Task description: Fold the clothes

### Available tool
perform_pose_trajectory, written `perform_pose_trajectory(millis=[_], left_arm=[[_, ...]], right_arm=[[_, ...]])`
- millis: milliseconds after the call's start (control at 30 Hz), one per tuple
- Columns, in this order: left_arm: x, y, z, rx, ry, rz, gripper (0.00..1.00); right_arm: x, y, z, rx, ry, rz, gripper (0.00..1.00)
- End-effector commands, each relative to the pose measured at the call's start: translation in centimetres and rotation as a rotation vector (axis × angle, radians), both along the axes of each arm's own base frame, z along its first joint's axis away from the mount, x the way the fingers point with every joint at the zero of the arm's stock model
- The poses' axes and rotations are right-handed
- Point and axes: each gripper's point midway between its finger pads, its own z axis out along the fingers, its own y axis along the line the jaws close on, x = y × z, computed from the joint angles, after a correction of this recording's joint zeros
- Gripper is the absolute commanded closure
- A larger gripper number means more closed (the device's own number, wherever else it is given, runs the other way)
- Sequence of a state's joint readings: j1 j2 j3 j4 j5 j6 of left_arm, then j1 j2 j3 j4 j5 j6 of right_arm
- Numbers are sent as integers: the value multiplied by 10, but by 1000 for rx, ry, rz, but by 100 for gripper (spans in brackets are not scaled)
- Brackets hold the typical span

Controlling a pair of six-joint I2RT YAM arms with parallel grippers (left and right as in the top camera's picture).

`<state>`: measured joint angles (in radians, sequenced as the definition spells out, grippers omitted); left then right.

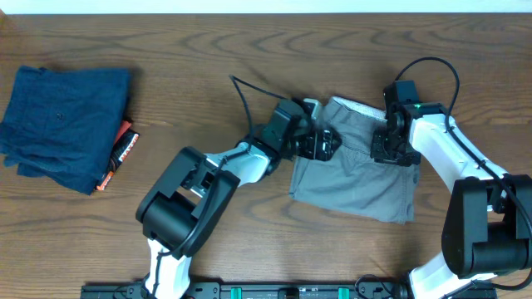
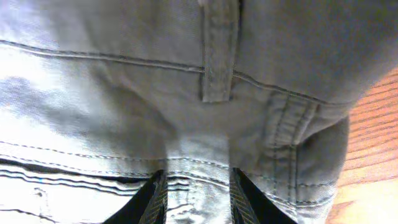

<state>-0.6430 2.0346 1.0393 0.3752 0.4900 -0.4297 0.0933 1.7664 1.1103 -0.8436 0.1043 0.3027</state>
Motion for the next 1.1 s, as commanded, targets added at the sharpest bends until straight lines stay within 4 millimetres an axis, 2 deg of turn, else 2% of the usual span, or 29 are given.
perform_pose_trajectory(millis=[0,33,100,133,267,367,467,567,700,733,867,1000,1067], left_arm=[[-21,-5,-31,64,36,-52,22],[-19,-4,-32,73,27,-40,29],[-11,0,-33,94,3,-2,55],[-7,3,-32,101,-4,13,64],[8,16,-23,89,-14,58,89],[24,33,-7,82,-26,104,94],[44,66,16,91,-46,170,94],[66,124,43,153,-70,308,94],[88,215,85,282,-173,483,94],[91,245,99,327,-206,542,94],[92,333,144,440,-310,716,94],[83,415,183,518,-385,923,94],[77,444,199,522,-414,1001,93]], right_arm=[[2,1,0,6,2,8,68],[1,1,0,6,3,8,68],[0,0,0,3,6,7,68],[0,0,0,2,8,7,68],[-1,0,0,2,11,7,68],[-6,-2,3,1,25,1,68],[-8,-9,12,2,13,-21,68],[-7,-20,28,5,-31,-56,68],[-7,-34,51,6,-100,-96,67],[-8,-37,57,6,-115,-106,67],[-11,-42,67,5,-134,-117,67],[-15,-41,67,6,-123,-117,67],[-16,-41,67,5,-118,-117,67]])
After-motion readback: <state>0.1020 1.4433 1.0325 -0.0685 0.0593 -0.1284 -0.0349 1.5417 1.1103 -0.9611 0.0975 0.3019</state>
